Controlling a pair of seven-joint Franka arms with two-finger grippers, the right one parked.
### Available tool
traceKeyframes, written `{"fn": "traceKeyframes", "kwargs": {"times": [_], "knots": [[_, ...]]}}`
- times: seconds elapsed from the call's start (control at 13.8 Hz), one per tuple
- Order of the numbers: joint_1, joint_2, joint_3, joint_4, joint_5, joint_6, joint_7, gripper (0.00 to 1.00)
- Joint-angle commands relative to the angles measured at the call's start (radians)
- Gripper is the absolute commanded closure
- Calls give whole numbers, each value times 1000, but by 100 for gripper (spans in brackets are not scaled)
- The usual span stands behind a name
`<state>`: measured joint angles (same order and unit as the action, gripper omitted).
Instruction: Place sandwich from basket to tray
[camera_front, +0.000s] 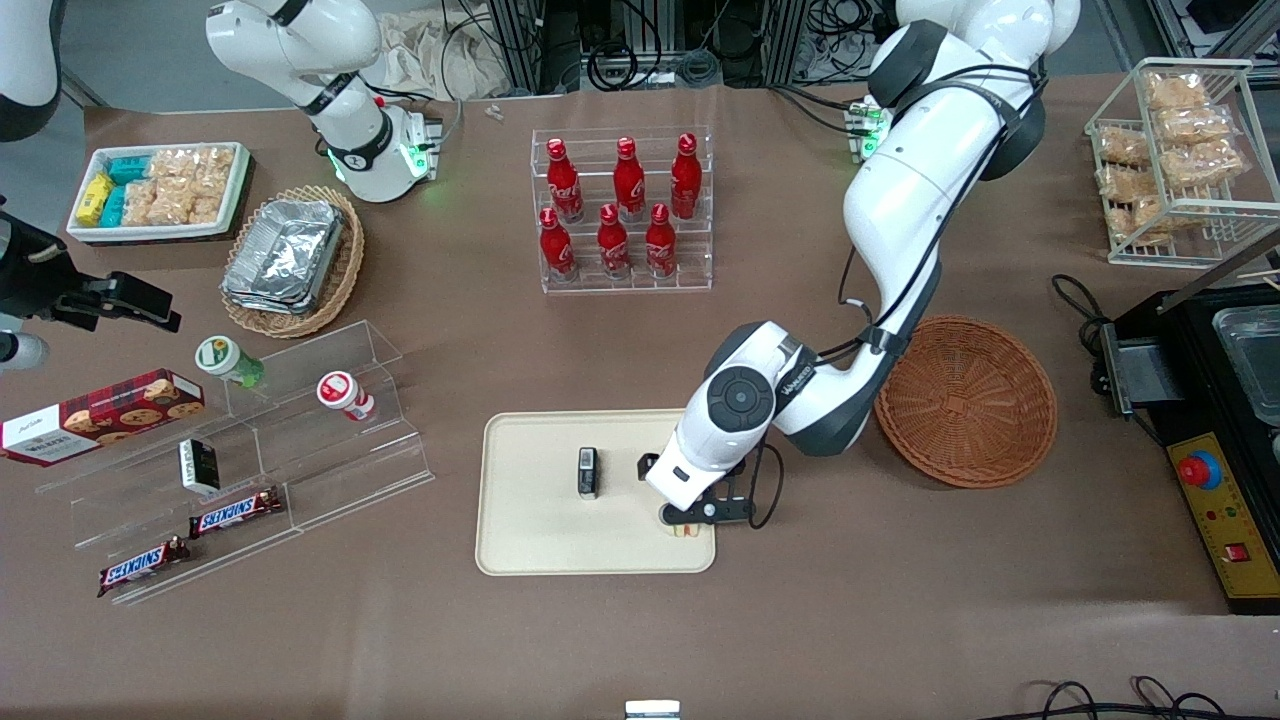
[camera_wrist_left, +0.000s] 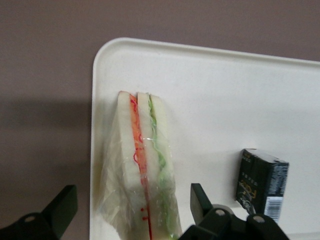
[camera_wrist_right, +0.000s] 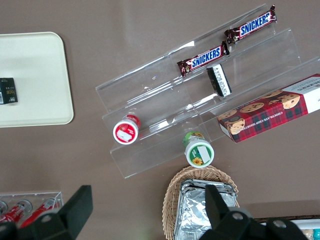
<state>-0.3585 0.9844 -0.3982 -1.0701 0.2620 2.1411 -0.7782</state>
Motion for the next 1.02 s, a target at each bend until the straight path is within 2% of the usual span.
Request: {"fn": "traceKeyframes", "kwargs": {"times": [0.0, 0.22, 0.36, 0.44, 0.58, 0.8, 0.94], "knots": [[9, -125, 16, -2, 37, -181, -27, 0], [99, -277, 25, -45, 17, -364, -10, 0], [183, -387, 4, -149, -24, -349, 25, 0], [197, -454, 10, -200, -55, -351, 98, 0], [220, -576, 102, -313, -151, -349, 216, 0], [217, -754, 301, -500, -326, -345, 522, 0], [219, -864, 395, -638, -346, -323, 672, 0]]}}
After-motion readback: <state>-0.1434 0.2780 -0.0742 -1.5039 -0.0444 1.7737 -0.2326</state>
